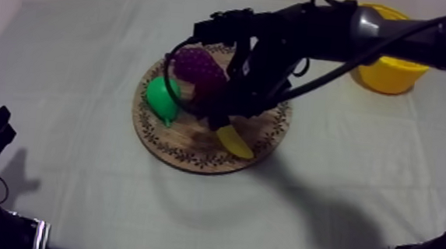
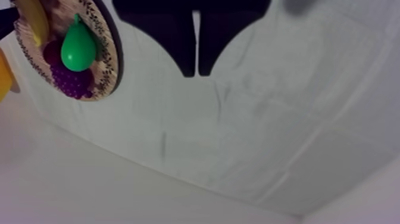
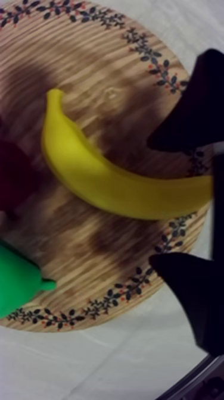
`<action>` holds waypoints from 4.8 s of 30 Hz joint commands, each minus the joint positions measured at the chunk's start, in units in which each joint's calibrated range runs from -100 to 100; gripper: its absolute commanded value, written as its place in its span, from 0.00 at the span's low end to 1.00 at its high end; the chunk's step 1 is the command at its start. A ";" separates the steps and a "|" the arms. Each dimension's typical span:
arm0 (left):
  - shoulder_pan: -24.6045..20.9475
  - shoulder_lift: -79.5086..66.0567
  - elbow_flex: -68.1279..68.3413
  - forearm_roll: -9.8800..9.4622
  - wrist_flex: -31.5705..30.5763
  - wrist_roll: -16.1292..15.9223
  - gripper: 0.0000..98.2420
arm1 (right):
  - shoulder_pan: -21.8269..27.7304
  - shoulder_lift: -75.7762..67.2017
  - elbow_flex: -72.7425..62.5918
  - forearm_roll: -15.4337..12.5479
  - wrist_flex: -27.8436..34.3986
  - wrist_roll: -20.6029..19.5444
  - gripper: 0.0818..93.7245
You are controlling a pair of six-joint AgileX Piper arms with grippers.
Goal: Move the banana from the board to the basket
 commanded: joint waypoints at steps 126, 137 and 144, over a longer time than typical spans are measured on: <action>-0.03 -0.03 0.03 -0.01 0.02 -0.01 0.00 | 40.67 -8.76 0.57 1.21 -13.31 11.88 0.02; -0.03 -0.03 0.03 -0.01 0.02 -0.01 0.00 | 43.52 -29.93 21.38 2.92 -17.08 11.90 0.01; -0.03 -0.03 0.03 -0.01 0.02 0.00 0.00 | 42.49 -43.49 38.78 2.95 -23.93 12.85 0.00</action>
